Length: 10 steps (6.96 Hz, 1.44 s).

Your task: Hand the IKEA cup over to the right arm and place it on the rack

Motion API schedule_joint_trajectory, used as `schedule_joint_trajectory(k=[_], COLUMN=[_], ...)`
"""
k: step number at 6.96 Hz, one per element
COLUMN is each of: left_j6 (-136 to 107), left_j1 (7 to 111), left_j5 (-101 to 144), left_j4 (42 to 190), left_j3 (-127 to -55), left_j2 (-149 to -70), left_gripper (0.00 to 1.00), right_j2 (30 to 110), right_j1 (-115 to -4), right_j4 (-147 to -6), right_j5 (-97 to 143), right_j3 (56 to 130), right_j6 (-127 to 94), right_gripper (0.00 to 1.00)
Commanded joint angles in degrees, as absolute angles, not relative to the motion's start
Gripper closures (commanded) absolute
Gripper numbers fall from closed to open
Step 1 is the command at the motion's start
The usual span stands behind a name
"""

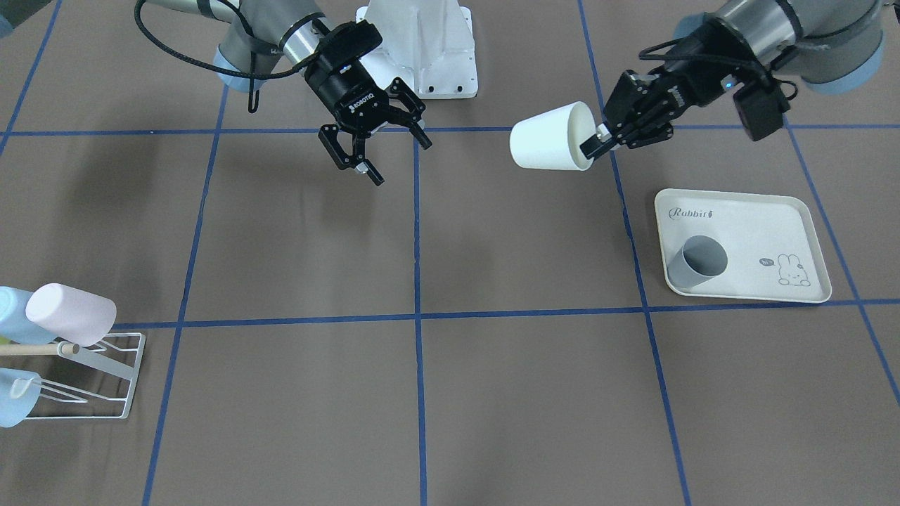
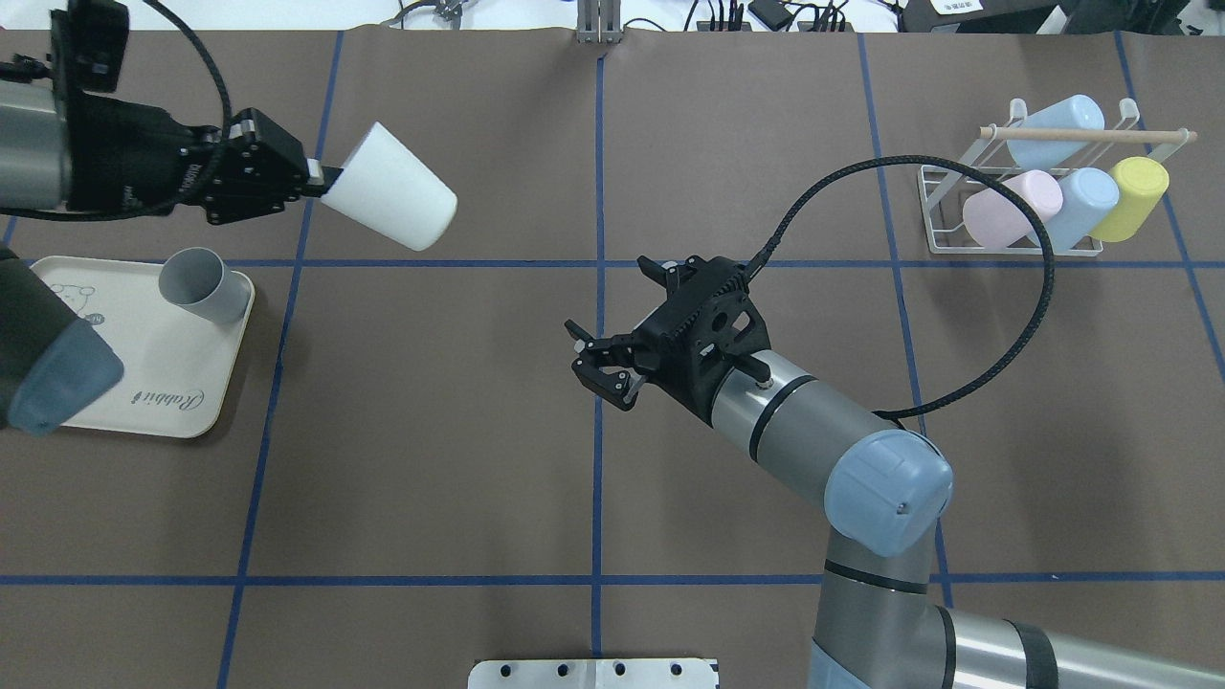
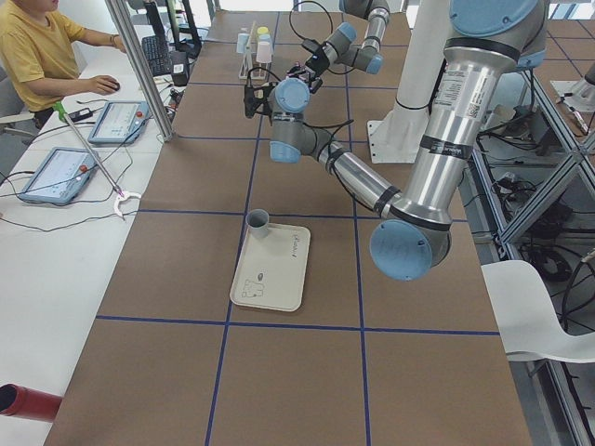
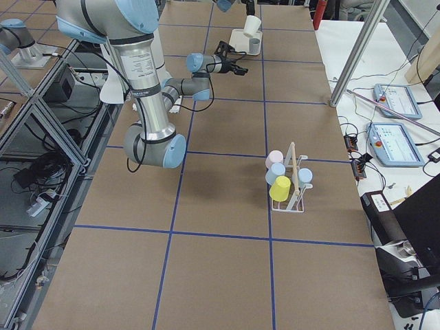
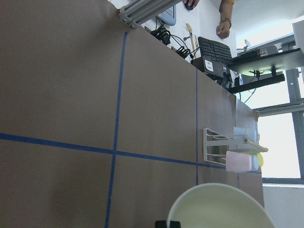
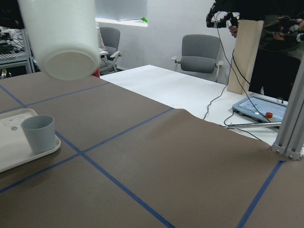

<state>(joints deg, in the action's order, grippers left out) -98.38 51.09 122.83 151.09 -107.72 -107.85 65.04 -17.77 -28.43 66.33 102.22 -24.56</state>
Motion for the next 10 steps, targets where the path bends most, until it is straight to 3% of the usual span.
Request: schedule_joint_trajectory(k=[1, 10], left_j6=[-101.34, -100.55], left_j1=[45.28, 35.95], left_j5=[117.08, 113.82], left_j4=[151.0, 150.91], left_j3=[-107.49, -106.79], left_j2=[-109.86, -110.65], left_gripper=[1.0, 1.0], right_j2=[65.48, 64.87], right_j1=[-17.05, -15.73], right_j4=[-23.04, -23.2], right_j5=[70.39, 69.79], right_j3=[101.87, 101.69], right_j6=[-17.01, -14.33], right_gripper=[0.02, 0.01])
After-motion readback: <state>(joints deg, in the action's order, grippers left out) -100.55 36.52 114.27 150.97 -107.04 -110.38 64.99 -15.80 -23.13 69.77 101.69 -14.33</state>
